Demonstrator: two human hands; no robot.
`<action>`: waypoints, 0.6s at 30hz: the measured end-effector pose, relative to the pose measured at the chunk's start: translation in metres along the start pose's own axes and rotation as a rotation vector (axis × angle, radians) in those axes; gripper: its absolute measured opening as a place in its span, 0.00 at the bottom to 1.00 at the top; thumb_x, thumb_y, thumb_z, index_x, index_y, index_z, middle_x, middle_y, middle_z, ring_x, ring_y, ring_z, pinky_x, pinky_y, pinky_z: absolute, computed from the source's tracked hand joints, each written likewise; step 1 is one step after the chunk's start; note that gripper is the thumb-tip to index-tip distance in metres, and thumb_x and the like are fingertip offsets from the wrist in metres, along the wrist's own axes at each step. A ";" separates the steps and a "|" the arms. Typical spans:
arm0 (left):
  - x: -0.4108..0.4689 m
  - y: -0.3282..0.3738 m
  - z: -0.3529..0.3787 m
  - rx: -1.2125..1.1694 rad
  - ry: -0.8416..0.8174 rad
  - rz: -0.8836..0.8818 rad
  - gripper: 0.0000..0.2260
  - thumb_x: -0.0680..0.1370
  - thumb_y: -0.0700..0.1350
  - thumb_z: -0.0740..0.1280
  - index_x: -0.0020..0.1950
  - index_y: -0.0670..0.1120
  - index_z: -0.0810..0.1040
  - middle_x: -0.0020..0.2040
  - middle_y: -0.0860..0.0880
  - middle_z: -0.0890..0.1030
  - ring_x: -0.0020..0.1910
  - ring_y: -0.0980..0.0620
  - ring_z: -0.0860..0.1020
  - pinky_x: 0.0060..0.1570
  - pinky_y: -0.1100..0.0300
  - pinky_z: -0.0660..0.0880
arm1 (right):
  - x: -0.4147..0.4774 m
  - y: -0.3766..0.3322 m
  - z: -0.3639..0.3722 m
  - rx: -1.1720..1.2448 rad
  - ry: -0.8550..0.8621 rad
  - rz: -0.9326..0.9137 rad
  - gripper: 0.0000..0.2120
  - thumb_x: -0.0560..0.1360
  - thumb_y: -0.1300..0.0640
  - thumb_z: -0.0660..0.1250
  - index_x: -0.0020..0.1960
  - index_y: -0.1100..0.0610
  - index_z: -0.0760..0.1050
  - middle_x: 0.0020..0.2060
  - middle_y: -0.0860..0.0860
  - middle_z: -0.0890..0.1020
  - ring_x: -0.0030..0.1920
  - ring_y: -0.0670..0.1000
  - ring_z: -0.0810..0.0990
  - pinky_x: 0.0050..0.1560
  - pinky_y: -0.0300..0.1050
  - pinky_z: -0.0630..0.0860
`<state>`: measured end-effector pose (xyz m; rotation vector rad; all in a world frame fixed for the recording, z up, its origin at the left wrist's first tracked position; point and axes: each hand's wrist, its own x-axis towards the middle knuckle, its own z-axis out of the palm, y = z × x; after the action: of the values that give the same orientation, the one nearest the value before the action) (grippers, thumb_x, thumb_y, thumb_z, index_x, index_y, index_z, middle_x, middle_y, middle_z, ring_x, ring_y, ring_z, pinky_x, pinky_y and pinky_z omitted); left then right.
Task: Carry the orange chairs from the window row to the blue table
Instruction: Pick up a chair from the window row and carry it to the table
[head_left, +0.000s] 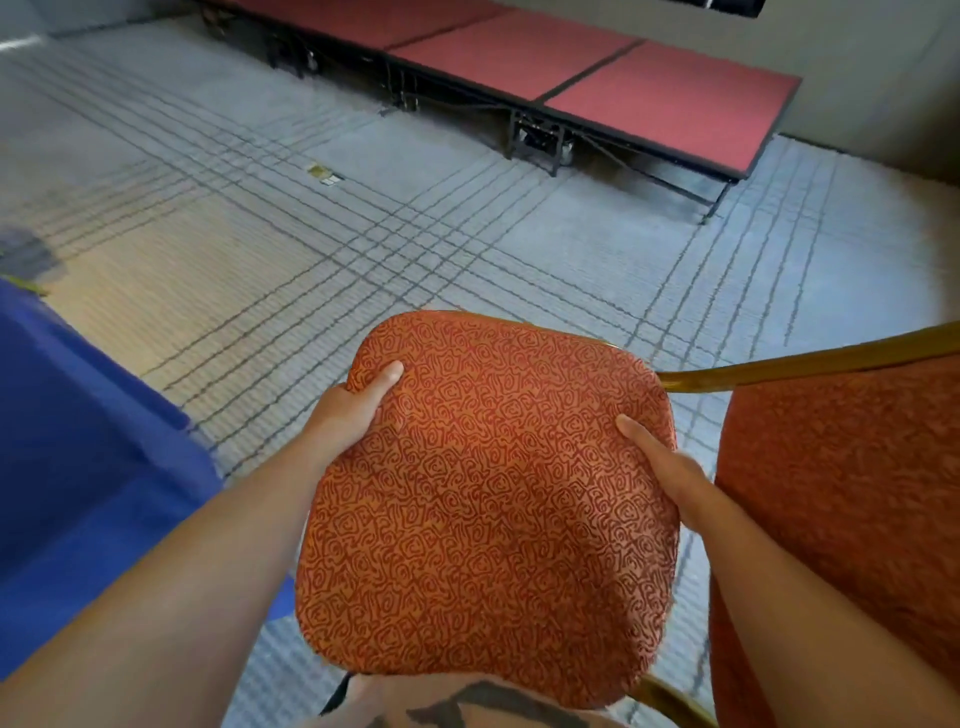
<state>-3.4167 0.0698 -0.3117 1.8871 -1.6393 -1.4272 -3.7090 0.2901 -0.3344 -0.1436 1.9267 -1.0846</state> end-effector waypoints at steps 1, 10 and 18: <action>0.012 0.004 -0.001 -0.011 0.015 -0.012 0.47 0.64 0.77 0.61 0.68 0.41 0.73 0.65 0.38 0.75 0.62 0.39 0.75 0.60 0.51 0.70 | 0.015 -0.012 0.006 -0.011 -0.020 -0.001 0.52 0.51 0.29 0.79 0.67 0.57 0.75 0.54 0.56 0.84 0.53 0.58 0.84 0.61 0.57 0.78; 0.138 0.047 -0.028 -0.197 0.081 -0.083 0.49 0.59 0.78 0.65 0.67 0.43 0.74 0.62 0.40 0.78 0.58 0.40 0.77 0.57 0.50 0.74 | 0.148 -0.134 0.086 -0.107 -0.105 -0.038 0.54 0.46 0.28 0.79 0.65 0.57 0.77 0.49 0.57 0.86 0.50 0.58 0.85 0.58 0.58 0.80; 0.252 0.126 -0.079 -0.272 0.174 0.018 0.37 0.68 0.70 0.65 0.66 0.44 0.75 0.62 0.41 0.78 0.55 0.44 0.77 0.50 0.58 0.69 | 0.229 -0.272 0.163 -0.145 -0.150 -0.159 0.56 0.42 0.26 0.79 0.62 0.56 0.78 0.49 0.55 0.86 0.50 0.58 0.84 0.59 0.57 0.79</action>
<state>-3.4615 -0.2195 -0.3057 1.7820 -1.3068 -1.3576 -3.8055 -0.0885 -0.3178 -0.4528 1.8814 -1.0058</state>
